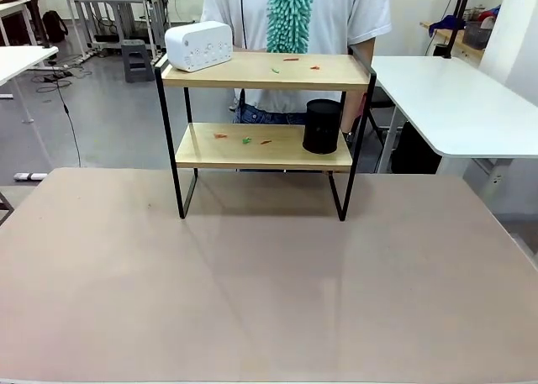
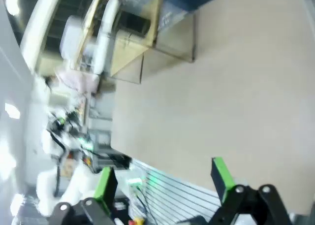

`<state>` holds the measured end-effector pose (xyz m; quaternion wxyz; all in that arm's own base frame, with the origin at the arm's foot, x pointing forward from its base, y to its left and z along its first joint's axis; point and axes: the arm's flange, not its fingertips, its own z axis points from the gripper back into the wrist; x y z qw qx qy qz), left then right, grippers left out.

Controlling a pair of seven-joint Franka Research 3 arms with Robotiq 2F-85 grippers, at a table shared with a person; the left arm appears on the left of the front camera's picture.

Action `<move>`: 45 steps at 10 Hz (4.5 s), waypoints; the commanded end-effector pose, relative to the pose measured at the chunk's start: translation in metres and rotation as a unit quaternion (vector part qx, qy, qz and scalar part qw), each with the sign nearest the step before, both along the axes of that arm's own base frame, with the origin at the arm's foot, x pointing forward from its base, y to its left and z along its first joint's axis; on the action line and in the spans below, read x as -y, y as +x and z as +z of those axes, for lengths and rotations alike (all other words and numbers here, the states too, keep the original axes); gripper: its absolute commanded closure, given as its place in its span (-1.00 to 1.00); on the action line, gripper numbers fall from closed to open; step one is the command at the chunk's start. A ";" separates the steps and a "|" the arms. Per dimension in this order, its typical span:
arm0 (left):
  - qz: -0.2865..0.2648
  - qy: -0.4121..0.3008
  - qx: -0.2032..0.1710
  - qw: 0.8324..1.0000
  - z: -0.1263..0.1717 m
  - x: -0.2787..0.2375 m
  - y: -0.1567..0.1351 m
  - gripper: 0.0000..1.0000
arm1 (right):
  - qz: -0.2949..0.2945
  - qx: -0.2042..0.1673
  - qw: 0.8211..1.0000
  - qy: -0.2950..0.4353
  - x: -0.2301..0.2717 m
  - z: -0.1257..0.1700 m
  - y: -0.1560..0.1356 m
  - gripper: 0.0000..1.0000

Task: Clean the shelf.
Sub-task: Pick up the Duster from the human.

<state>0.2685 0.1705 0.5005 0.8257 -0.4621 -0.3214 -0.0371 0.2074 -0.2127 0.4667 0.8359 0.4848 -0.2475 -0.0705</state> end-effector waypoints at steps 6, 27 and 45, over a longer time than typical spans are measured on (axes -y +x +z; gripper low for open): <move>0.000 0.000 0.000 1.000 0.000 0.000 0.000 -1.00 | -0.073 -0.024 0.996 0.054 0.043 -0.046 -0.022 -1.00; -0.155 -0.134 -0.324 0.924 0.038 0.117 0.269 -1.00 | -0.073 -0.024 0.996 0.054 0.043 -0.046 -0.022 -1.00; -0.132 -0.157 -0.264 0.943 0.020 0.146 0.263 1.00 | -0.073 -0.024 0.996 0.054 0.043 -0.046 -0.022 -1.00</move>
